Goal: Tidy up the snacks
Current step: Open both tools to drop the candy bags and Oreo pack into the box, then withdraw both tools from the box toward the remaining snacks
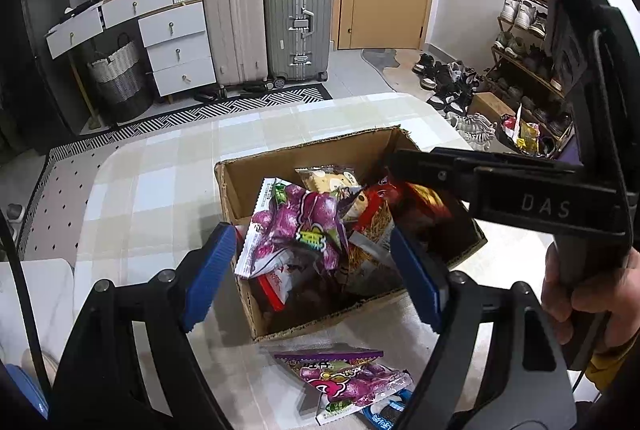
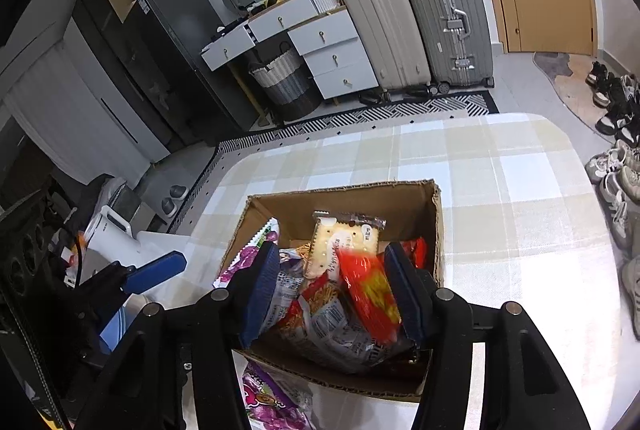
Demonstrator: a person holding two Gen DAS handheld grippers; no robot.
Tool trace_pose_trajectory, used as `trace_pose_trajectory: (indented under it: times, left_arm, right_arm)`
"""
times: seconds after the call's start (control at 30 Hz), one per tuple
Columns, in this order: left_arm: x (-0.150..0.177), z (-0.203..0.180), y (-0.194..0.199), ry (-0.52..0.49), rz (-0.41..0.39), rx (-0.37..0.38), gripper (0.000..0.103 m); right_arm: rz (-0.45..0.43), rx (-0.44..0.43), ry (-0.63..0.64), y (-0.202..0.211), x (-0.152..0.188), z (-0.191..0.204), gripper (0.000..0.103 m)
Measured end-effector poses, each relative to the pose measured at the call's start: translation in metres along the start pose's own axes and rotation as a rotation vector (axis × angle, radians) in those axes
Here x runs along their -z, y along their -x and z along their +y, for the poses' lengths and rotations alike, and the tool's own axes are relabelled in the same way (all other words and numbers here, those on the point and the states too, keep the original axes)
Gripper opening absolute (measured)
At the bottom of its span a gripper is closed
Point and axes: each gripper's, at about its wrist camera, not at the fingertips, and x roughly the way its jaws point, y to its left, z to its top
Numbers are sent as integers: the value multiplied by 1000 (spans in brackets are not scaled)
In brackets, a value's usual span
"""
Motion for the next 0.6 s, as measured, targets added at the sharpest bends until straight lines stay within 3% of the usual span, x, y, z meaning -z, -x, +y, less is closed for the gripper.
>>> trace_pose_trajectory:
  times: [0.3,0.6]
  left_arm:
    - [5,-5,22,11,-7,-19,78]
    - [26,-29,92,35,-36,1,80]
  right_arm:
    - [-5,-4,8,17,8,8,56]
    - [-17,-9,49,68,34,29,56]
